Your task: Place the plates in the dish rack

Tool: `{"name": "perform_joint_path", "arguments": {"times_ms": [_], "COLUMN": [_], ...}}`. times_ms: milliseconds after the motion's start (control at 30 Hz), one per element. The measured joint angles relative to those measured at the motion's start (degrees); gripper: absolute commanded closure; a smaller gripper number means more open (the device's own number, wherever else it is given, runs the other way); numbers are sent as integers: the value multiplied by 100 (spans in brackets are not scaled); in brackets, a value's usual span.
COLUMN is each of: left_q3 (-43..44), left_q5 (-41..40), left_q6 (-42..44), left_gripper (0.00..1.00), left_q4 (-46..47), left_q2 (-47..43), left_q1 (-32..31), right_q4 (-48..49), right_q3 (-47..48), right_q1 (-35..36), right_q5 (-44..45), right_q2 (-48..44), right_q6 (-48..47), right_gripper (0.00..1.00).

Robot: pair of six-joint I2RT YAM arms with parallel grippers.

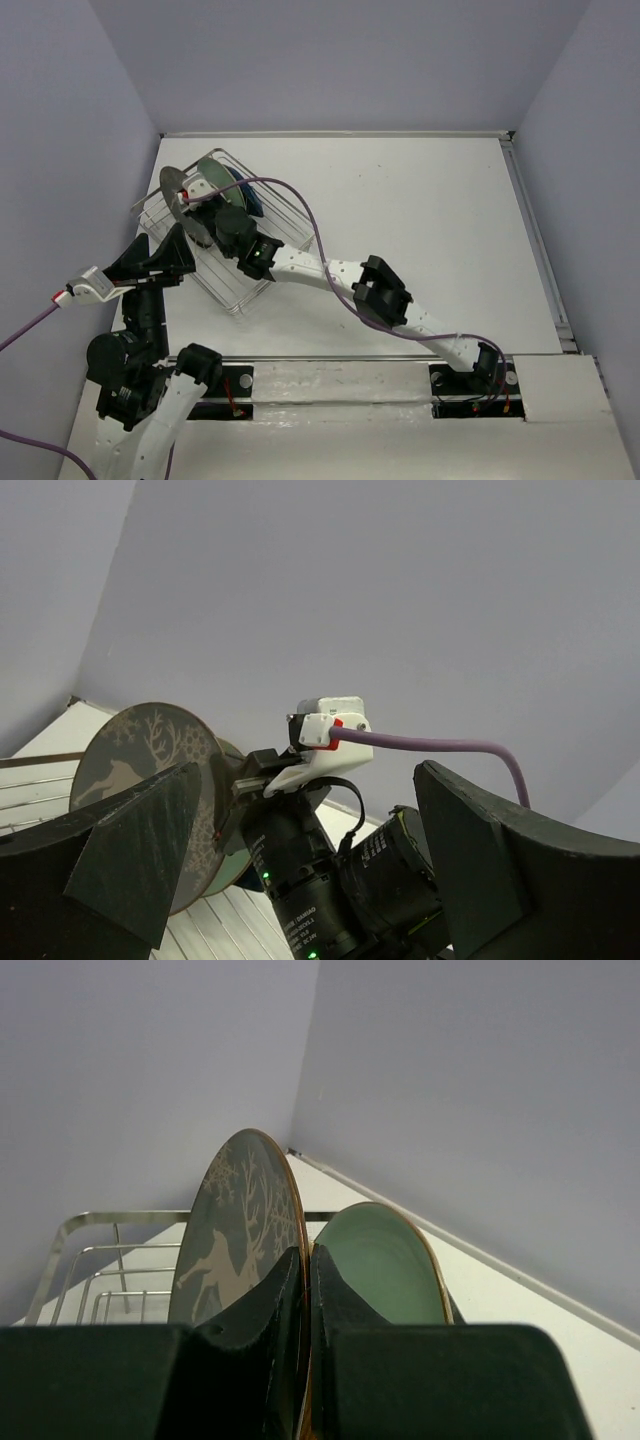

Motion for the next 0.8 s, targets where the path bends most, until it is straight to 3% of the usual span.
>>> {"name": "perform_joint_path", "arguments": {"times_ms": [200,233,267,367,500,667,800], "left_q3": [0,0,0,0,0,0,0], "left_q5": [0,0,0,0,-11,-22,-31], "left_q6": [0,0,0,0,0,-2,-4], "left_gripper": [1,1,1,1,1,1,1], "left_q4": [0,0,0,0,-2,-2,-2], "left_q2": [0,0,0,0,0,0,0], "left_q1": [7,7,7,7,7,7,9], "right_q4": [131,127,90,-63,-59,-199,-208], "right_q3": [-282,-330,-367,-367,-420,-1360,-2632], "right_q1": [7,9,17,87,122,122,114], "right_q5": [-35,-35,-26,-17,2,76,205], "right_q2": [0,0,0,22,-20,-730,-1864], "right_q6": [247,280,321,417,632,1064,1384], "right_gripper": [91,86,69,37,21,9,0]}}
